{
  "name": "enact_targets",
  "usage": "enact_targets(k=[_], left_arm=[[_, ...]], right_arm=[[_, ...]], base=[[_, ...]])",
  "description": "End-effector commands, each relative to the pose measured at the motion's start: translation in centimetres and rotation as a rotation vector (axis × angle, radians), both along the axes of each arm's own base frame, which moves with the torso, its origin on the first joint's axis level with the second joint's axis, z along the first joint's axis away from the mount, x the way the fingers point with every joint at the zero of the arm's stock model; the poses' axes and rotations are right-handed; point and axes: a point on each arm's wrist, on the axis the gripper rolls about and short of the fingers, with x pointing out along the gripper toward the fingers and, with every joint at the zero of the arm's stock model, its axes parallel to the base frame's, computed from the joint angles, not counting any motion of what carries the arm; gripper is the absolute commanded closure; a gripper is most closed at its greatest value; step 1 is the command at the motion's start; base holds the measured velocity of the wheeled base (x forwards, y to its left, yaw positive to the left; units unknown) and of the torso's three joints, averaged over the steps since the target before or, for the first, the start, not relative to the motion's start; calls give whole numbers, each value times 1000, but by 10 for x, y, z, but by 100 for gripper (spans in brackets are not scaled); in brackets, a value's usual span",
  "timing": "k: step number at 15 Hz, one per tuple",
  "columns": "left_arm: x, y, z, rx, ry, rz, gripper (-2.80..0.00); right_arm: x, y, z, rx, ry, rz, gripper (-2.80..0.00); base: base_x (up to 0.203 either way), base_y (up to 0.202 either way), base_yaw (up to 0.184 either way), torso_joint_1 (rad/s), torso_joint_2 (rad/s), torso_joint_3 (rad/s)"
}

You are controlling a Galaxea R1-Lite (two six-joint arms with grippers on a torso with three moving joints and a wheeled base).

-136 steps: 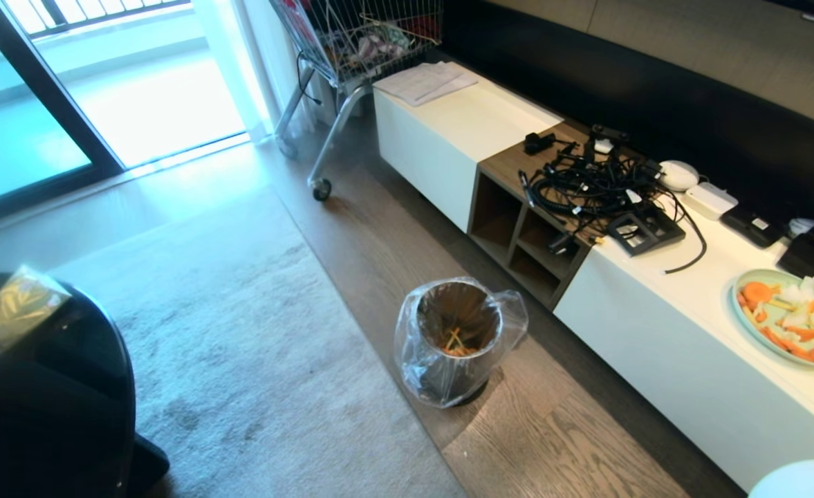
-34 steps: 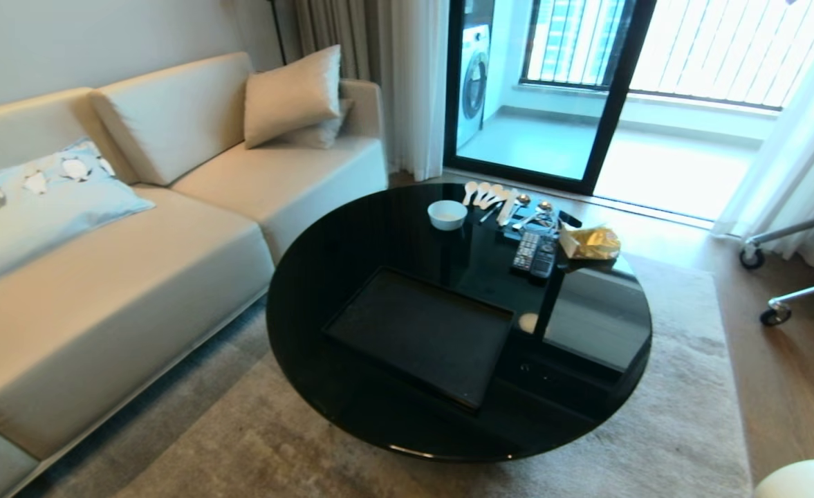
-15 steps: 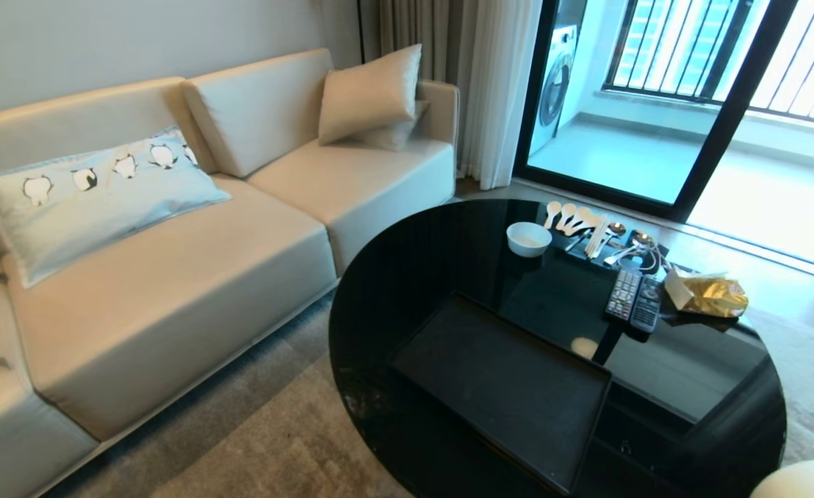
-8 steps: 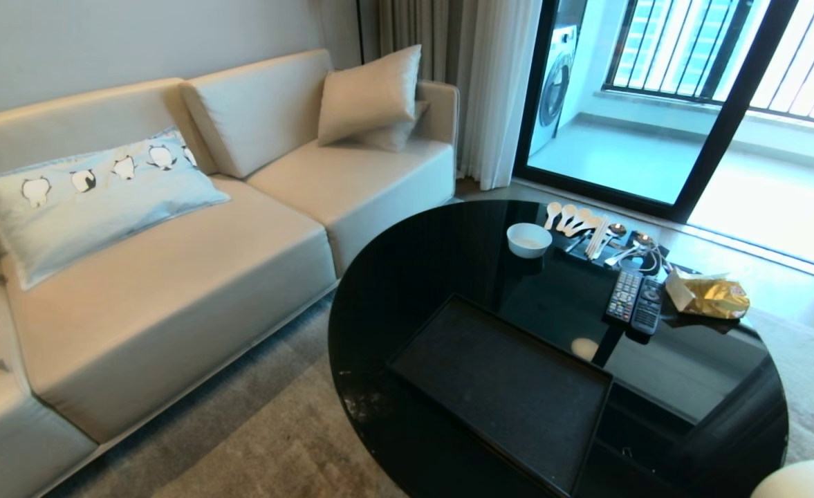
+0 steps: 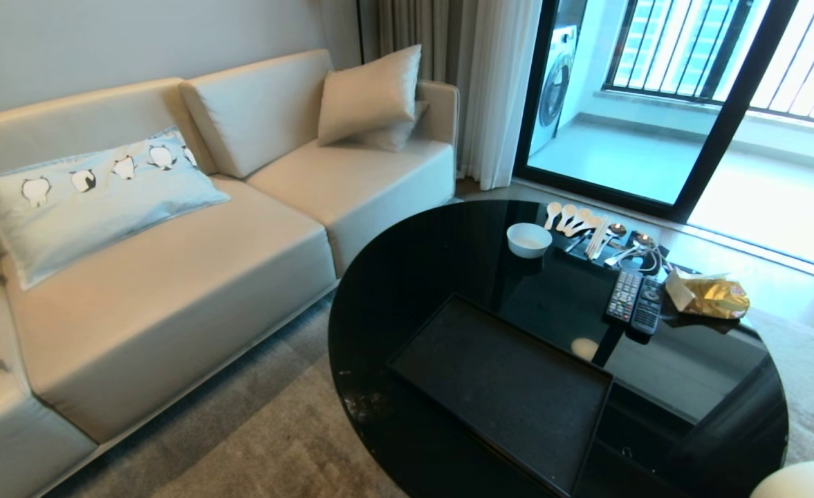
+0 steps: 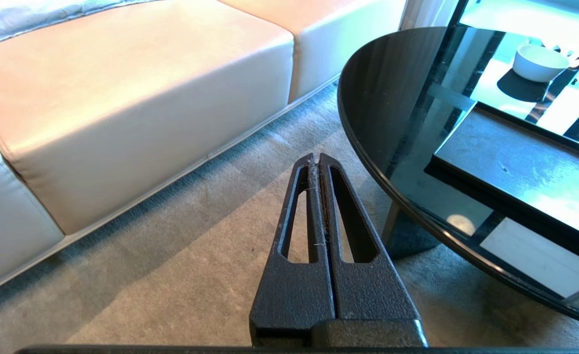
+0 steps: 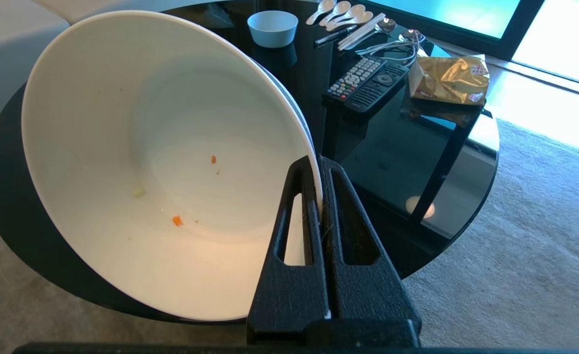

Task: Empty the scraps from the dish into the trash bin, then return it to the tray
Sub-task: Put the bowl back to the table

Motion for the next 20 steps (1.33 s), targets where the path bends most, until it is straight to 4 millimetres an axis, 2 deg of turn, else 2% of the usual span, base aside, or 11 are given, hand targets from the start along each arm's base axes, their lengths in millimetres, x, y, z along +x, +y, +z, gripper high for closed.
enact_targets(k=[1, 3, 5, 8, 10, 13, 16, 20], left_arm=[[0, 0, 0, 0, 0, 0, 0], [0, 0, 0, -2, -1, 0, 0], [0, 0, 0, 0, -1, 0, 0], [0, 0, 0, 0, -1, 0, 0], [0, 0, 0, -2, -1, 0, 0], [0, 0, 0, 0, -1, 0, 0], [0, 0, 0, 0, -1, 0, 0], [0, 0, 0, 0, -1, 0, 0]], right_arm=[[0, 0, 0, -32, 2, 9, 0], [-1, 1, 8, -115, -7, 63, 0], [0, 2, 28, -125, 9, 106, 0], [21, 4, 63, -165, 104, 184, 0], [47, 5, 85, -211, 193, 233, 0], [99, 7, 107, -302, 318, 334, 0], [150, 25, 110, -359, 415, 496, 0], [210, 73, 95, -436, 564, 639, 0]], base=[[0, 0, 0, 0, 0, 0], [0, 0, 0, 0, 0, 0], [0, 0, 0, 0, 0, 0], [0, 0, 0, 0, 0, 0], [0, 0, 0, 0, 0, 0], [0, 0, 0, 0, 0, 0], [0, 0, 0, 0, 0, 0], [0, 0, 0, 0, 0, 0]])
